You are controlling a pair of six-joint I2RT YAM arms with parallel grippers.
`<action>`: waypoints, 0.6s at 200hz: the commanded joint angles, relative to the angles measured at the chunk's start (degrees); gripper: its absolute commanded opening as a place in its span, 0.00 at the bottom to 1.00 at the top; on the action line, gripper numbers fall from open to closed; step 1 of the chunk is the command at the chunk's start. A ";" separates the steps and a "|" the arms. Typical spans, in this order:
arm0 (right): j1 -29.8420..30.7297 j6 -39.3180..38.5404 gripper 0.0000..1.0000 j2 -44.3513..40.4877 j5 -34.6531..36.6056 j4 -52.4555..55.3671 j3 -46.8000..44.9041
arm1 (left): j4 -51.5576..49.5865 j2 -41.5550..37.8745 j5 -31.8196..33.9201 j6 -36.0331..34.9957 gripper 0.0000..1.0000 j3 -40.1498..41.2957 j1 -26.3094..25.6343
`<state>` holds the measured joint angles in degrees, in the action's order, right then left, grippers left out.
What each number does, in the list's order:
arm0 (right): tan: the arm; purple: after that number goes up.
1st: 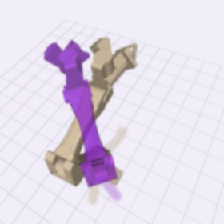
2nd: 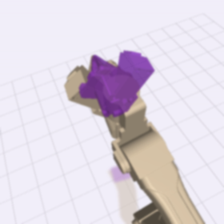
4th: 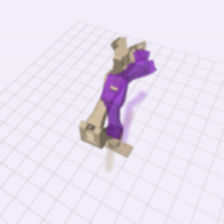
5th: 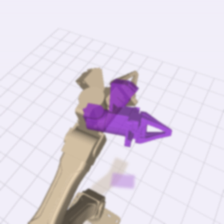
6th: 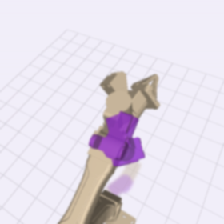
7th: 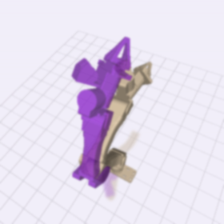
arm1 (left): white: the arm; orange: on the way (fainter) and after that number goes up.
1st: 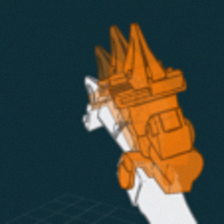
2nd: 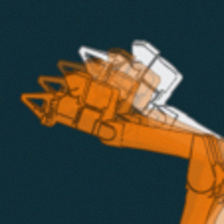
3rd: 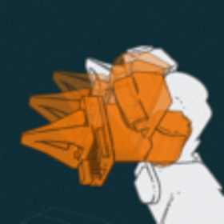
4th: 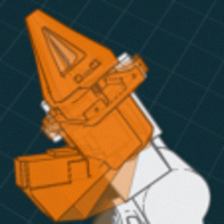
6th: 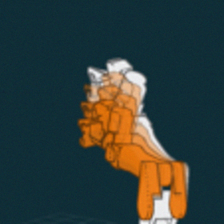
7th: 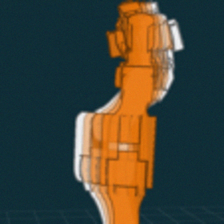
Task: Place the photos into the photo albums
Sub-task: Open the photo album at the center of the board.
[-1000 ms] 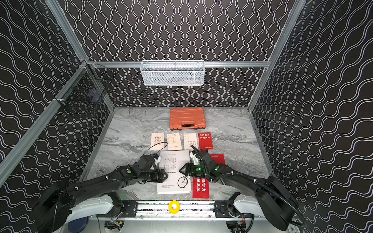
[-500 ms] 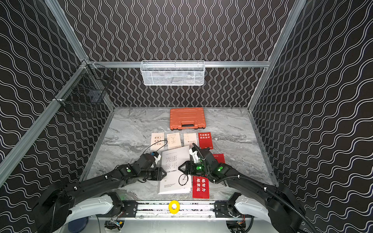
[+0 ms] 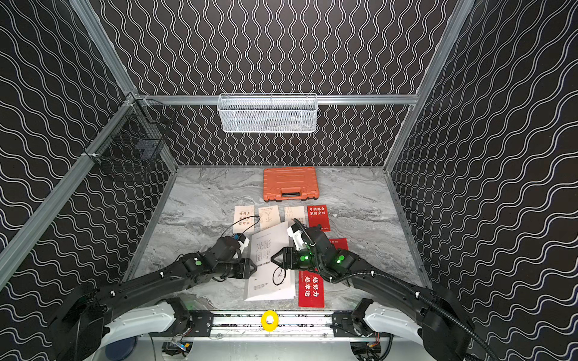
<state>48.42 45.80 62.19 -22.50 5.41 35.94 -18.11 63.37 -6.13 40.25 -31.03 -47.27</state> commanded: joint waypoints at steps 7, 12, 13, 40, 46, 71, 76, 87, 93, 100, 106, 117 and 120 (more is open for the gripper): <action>0.80 -0.23 0.62 0.43 -0.17 -0.30 1.70 | -5.24 -0.89 3.57 -2.63 0.50 -1.39 0.14; 1.01 -0.25 0.62 0.59 -0.17 -0.23 1.95 | -5.86 -1.01 4.02 -2.87 0.50 -1.56 0.15; 1.03 -0.26 0.62 0.57 -0.17 -0.23 1.99 | -6.00 -1.04 4.15 -2.88 0.50 -1.66 0.15; 1.96 -0.69 0.64 1.42 0.25 0.53 3.59 | -8.06 -1.99 5.42 -3.61 0.50 -2.11 0.88; 2.10 -0.82 0.64 1.61 0.51 0.83 3.97 | -8.34 -2.07 5.43 -3.68 0.50 -2.11 1.12; 2.80 -1.88 0.67 2.73 2.48 3.95 6.09 | -9.52 -2.45 5.56 -4.13 0.49 -2.20 2.04; 2.89 -2.17 0.68 3.00 3.11 4.87 6.66 | -9.65 -2.66 5.60 -4.24 0.49 -2.20 2.15; 3.21 -2.73 0.69 3.35 4.28 6.44 7.47 | -9.96 -3.05 5.60 -4.36 0.49 -2.11 2.61; 3.38 -2.98 0.69 3.52 4.84 7.14 7.86 | -10.14 -3.31 5.60 -4.47 0.49 -2.15 2.88; 3.50 -3.13 0.70 3.78 5.24 7.72 8.20 | -10.30 -3.56 5.53 -4.67 0.49 -2.15 3.15; 3.65 -3.18 0.70 3.93 5.56 8.08 8.42 | -10.50 -3.73 5.47 -4.75 0.49 -2.11 3.44; 4.02 -3.34 0.71 4.31 6.51 8.99 8.81 | -10.61 -3.81 5.30 -4.99 0.49 -2.02 3.77; 4.12 -3.41 0.71 4.45 6.84 9.33 8.98 | -10.59 -3.86 5.26 -5.00 0.49 -2.02 3.84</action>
<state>51.92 43.53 66.00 -18.70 11.60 43.68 -27.46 59.94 -1.08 36.82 -32.67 -44.05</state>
